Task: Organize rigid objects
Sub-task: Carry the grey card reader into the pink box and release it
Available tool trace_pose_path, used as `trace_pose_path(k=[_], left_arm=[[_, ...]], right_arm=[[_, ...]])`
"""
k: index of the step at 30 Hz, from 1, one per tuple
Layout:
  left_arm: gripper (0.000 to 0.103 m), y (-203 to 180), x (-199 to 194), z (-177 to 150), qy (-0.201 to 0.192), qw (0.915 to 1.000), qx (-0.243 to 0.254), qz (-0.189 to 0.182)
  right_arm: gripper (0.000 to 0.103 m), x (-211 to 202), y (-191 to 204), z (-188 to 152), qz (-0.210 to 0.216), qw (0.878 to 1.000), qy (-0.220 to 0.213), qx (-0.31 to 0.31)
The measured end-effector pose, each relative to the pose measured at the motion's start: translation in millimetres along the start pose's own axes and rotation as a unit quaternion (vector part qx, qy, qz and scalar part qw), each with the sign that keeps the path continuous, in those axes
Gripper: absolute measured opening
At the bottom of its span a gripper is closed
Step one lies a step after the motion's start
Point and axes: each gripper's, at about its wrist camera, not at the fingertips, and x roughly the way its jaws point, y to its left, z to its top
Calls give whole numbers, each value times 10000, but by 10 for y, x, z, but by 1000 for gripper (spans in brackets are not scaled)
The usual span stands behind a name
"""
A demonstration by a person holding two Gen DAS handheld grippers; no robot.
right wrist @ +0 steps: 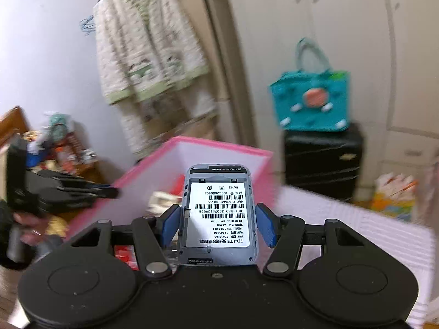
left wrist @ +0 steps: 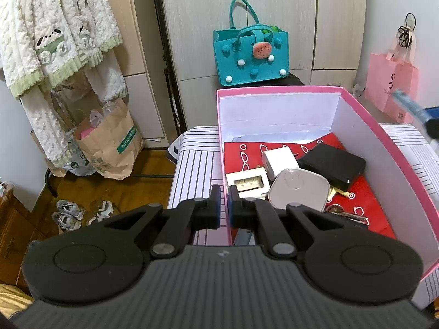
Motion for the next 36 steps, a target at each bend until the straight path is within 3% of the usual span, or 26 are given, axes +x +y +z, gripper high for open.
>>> trace_pose_path(k=[4, 8, 13, 20, 22, 25, 36], left_arm=[[5, 14, 10, -11, 11, 10000, -74, -44], [5, 60, 8, -28, 7, 9998, -161, -131], [5, 96, 14, -29, 26, 9994, -248, -221], [5, 123, 26, -32, 49, 9990, -332, -282], [5, 134, 30, -31, 54, 9989, -354, -293], [6, 134, 32, -37, 59, 9989, -375, -291], [8, 153, 46, -41, 138, 9982, -487, -314]], right_arm=[[65, 367, 246, 174, 380, 9982, 460, 10], [65, 738, 493, 265, 421, 9953, 860, -108], [64, 1287, 621, 345, 300, 9902, 1353, -196], [65, 1694, 639, 312, -131, 9856, 1649, -349], [65, 1715, 577, 308, 17, 9851, 1718, -95], [71, 1588, 490, 334, -19, 9894, 1446, 109], [73, 839, 483, 149, 369, 9966, 735, 53]])
